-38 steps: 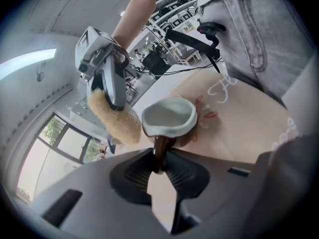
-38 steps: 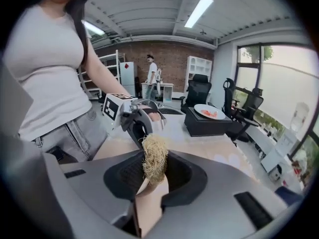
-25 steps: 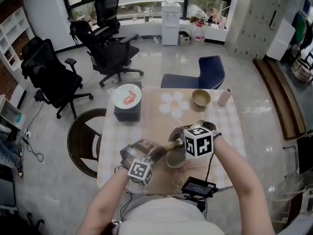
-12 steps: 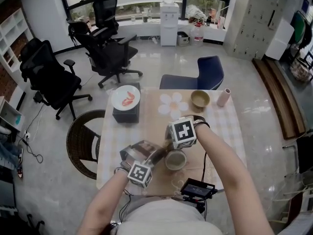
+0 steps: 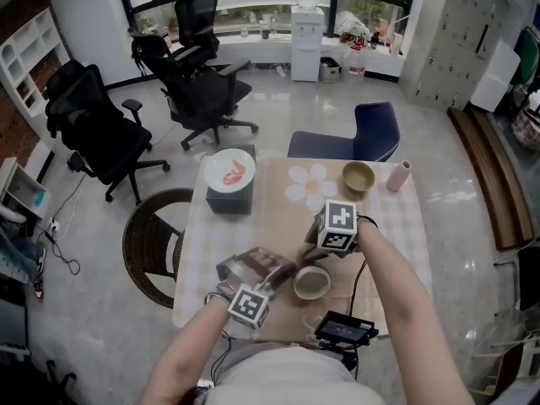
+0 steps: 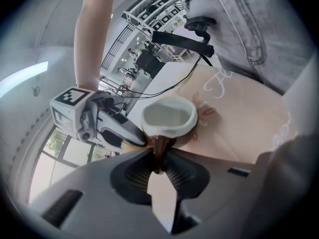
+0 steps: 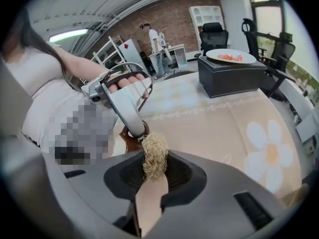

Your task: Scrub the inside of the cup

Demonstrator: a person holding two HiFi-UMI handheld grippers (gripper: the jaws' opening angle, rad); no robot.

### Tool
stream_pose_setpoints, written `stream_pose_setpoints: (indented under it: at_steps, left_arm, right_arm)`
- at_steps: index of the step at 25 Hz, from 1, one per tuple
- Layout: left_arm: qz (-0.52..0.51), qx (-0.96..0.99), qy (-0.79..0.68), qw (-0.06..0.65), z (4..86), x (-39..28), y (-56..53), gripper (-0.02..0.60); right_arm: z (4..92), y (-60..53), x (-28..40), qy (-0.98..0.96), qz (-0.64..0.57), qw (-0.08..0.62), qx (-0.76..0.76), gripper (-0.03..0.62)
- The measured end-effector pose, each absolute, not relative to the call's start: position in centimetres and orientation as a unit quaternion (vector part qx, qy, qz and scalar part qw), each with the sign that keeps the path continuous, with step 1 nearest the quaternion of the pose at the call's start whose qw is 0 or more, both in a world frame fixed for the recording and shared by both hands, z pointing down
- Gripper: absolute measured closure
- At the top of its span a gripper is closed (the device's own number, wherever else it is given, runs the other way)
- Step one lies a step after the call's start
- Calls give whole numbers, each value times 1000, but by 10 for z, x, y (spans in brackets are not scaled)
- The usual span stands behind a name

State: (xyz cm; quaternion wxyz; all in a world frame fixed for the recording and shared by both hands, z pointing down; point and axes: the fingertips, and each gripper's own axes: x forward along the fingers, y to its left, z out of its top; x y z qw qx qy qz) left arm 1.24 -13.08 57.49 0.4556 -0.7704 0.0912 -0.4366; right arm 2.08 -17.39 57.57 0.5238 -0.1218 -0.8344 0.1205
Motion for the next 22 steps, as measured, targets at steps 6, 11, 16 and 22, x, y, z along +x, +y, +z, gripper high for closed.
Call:
stream_pose_setpoints:
  at_steps: [6, 11, 16, 22]
  left_arm:
    - [-438, -770, 93, 454, 575, 11, -131, 521]
    - [-441, -774, 98, 444, 575, 9, -132, 520]
    - [-439, -800, 112, 393, 586, 5, -134, 521]
    - [-442, -835, 123, 304, 592, -1, -143, 520]
  right_arm:
    - [587, -175, 45, -851, 202, 479, -77, 507]
    - [585, -175, 55, -869, 271, 412, -28, 507]
    - [587, -174, 68, -882, 327, 339, 26, 507]
    - [592, -176, 82, -884, 375, 267, 82, 507]
